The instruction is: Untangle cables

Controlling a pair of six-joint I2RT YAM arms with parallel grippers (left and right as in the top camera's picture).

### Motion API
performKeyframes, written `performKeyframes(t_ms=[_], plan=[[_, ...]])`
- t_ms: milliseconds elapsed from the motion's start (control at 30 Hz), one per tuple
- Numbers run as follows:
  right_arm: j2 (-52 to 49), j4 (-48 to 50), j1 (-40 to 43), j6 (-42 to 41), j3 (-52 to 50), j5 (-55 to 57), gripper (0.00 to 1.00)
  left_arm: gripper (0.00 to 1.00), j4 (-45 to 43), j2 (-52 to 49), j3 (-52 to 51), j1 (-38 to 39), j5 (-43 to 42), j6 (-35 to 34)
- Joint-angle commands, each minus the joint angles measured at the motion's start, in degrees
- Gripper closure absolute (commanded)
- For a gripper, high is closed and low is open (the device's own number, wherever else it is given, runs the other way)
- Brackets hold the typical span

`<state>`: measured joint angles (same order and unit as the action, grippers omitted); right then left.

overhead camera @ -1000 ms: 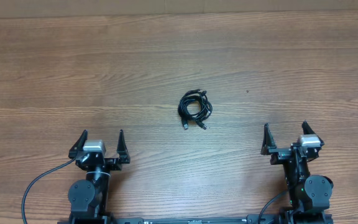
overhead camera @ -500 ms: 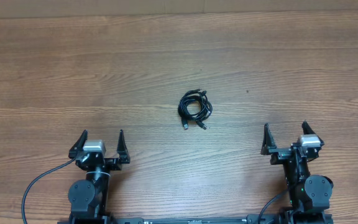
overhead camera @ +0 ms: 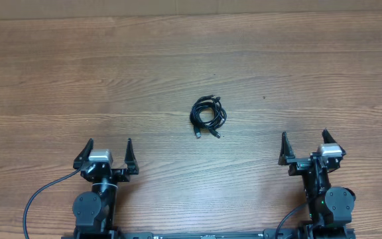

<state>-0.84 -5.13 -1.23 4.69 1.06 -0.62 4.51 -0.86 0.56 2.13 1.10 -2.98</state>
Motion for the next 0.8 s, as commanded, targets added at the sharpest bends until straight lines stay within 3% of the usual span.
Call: performKeyframes(t_ms=[0,567,767], plan=[[0.61,0.33,-0.26,-0.33,-0.57,0.57,0.0,0.01,-0.11,0.61,-0.28,-0.33,0.35,0.42],[0.61,0.33,-0.26,-0.33,-0.57,0.57,0.0,0.01,-1.05,0.57,-0.28,-0.35,1.73,1.31],[0.61,0.33,-0.26,-0.33,-0.57,0.57,0.0,0.01,-7.89,0.57,-0.28,-0.2,-10.12,-6.47]])
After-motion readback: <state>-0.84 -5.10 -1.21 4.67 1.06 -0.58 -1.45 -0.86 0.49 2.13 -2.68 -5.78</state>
